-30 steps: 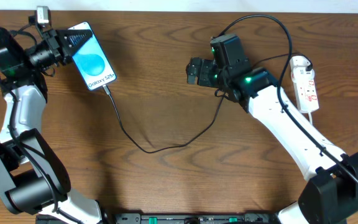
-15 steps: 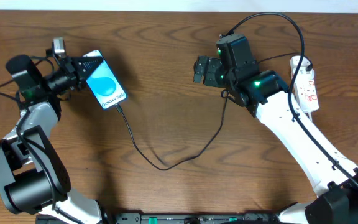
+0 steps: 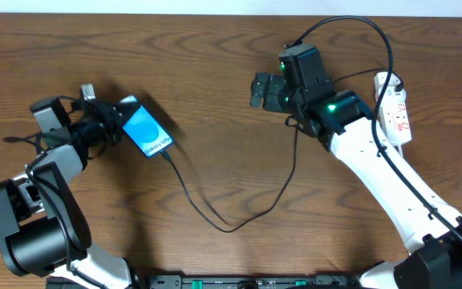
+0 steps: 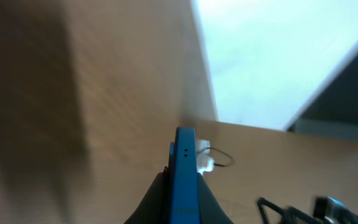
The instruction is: Plug charger to phone and switch on socket
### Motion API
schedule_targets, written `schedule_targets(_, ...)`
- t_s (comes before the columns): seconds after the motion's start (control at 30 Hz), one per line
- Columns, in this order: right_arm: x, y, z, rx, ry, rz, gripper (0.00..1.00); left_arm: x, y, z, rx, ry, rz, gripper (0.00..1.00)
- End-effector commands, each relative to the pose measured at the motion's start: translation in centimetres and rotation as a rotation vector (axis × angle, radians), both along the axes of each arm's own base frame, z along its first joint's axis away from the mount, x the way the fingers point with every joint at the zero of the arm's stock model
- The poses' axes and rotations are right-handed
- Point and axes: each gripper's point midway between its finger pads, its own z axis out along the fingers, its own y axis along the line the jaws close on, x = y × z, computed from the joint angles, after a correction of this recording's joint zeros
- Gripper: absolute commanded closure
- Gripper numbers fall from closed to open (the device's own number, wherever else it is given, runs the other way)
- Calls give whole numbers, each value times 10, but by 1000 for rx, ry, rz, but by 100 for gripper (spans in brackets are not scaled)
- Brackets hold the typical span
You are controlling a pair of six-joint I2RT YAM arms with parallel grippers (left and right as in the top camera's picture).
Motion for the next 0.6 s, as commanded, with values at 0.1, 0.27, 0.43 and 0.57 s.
schedule_targets(0.1, 1, -5, 8, -15, -26, -2, 1, -15, 16, -39, 200, 119, 59, 92)
schedule_targets(0.27, 1, -5, 8, -15, -25, -2, 1, -24, 20, -54, 251, 186, 66, 93)
schedule_targets(0.43, 1, -5, 8, -15, -25, -1, 1, -35, 30, -71, 311, 286, 106, 93)
schedule_targets(0.57, 1, -5, 8, -15, -25, -1, 1, -42, 33, -80, 356, 319, 100, 92)
